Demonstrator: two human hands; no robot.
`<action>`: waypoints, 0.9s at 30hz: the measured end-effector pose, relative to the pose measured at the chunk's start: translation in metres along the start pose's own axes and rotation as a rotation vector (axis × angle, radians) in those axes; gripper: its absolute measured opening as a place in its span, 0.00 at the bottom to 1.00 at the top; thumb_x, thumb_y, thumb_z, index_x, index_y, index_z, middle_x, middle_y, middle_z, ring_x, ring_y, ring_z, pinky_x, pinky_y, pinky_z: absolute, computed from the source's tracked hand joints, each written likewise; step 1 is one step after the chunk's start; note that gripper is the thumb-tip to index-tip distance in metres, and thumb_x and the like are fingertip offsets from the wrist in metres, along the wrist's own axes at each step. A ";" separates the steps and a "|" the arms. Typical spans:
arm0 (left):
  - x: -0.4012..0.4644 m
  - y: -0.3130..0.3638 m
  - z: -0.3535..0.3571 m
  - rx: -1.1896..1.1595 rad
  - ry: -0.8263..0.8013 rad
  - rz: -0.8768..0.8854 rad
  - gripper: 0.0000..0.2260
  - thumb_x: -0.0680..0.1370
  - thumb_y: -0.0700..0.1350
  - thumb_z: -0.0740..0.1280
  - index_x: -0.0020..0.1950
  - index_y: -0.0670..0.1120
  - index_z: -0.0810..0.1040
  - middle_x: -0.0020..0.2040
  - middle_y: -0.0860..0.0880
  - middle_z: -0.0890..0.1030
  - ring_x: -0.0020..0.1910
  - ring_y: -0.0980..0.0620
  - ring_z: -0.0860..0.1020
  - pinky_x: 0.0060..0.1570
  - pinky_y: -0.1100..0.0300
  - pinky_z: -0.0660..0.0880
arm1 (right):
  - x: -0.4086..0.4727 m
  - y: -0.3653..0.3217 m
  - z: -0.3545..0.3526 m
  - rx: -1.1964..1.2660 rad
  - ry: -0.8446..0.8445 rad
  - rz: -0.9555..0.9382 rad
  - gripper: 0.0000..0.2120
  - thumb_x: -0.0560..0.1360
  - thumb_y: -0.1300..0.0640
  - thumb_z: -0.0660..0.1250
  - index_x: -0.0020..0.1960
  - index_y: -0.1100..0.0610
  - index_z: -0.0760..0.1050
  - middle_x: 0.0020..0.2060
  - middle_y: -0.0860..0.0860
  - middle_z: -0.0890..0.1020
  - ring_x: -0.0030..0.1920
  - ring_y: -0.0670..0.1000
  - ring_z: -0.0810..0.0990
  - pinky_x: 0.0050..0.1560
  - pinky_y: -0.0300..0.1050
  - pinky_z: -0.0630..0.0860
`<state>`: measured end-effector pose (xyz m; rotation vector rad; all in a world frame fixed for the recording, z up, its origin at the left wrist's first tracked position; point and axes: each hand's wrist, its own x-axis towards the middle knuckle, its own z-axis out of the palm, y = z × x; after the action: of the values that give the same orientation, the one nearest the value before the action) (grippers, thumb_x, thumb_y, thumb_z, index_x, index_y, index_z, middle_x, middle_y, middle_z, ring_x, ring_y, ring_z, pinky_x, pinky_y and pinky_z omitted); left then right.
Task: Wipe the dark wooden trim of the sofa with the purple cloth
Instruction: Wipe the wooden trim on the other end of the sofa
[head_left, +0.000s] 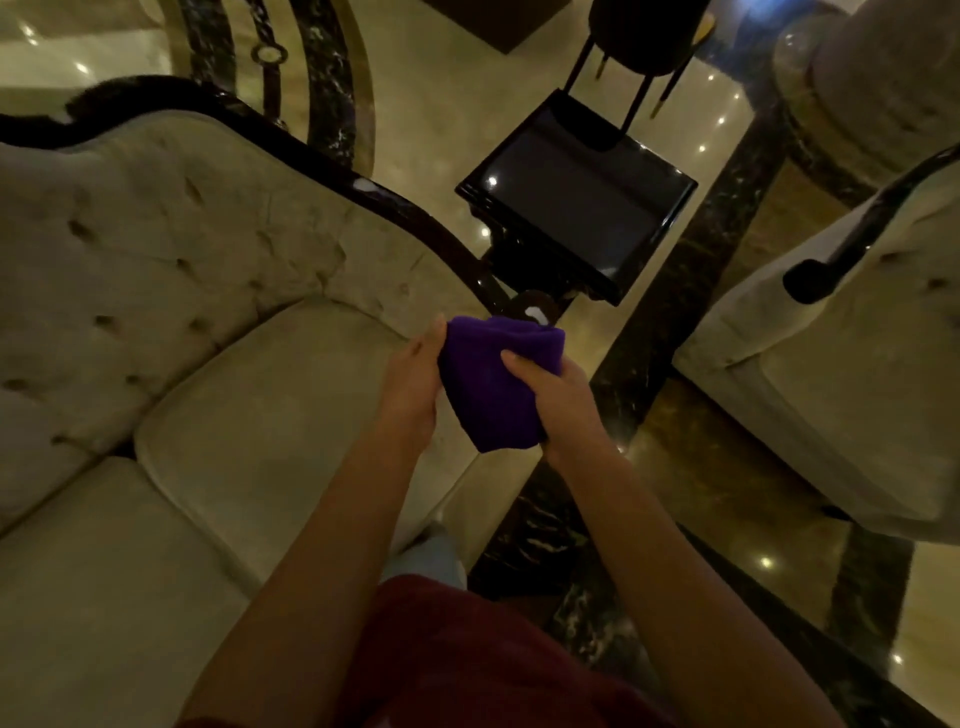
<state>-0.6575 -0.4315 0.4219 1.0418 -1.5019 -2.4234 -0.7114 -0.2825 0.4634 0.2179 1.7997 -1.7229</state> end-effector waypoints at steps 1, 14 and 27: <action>0.018 0.002 0.001 0.062 0.055 0.018 0.12 0.82 0.57 0.63 0.56 0.55 0.83 0.56 0.53 0.86 0.56 0.57 0.84 0.55 0.57 0.79 | 0.015 -0.004 -0.004 -0.010 0.032 0.023 0.12 0.74 0.51 0.77 0.56 0.43 0.80 0.48 0.46 0.88 0.48 0.50 0.88 0.44 0.47 0.85; 0.227 -0.016 0.035 1.142 0.083 0.520 0.13 0.79 0.37 0.67 0.63 0.37 0.79 0.65 0.37 0.77 0.66 0.38 0.75 0.68 0.46 0.69 | 0.244 -0.021 -0.073 -0.586 0.269 -0.304 0.12 0.82 0.55 0.67 0.65 0.46 0.76 0.47 0.35 0.80 0.48 0.25 0.76 0.47 0.26 0.71; 0.331 -0.085 0.038 1.472 0.106 0.659 0.18 0.82 0.43 0.60 0.71 0.41 0.74 0.79 0.42 0.67 0.82 0.37 0.54 0.71 0.43 0.70 | 0.354 0.094 -0.107 -1.158 -0.025 -0.694 0.24 0.77 0.53 0.70 0.72 0.54 0.75 0.74 0.57 0.74 0.79 0.60 0.64 0.80 0.66 0.55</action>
<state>-0.9099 -0.5001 0.1985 0.4933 -2.9039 -0.5825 -0.9759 -0.2750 0.1882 -0.9864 2.6990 -0.7332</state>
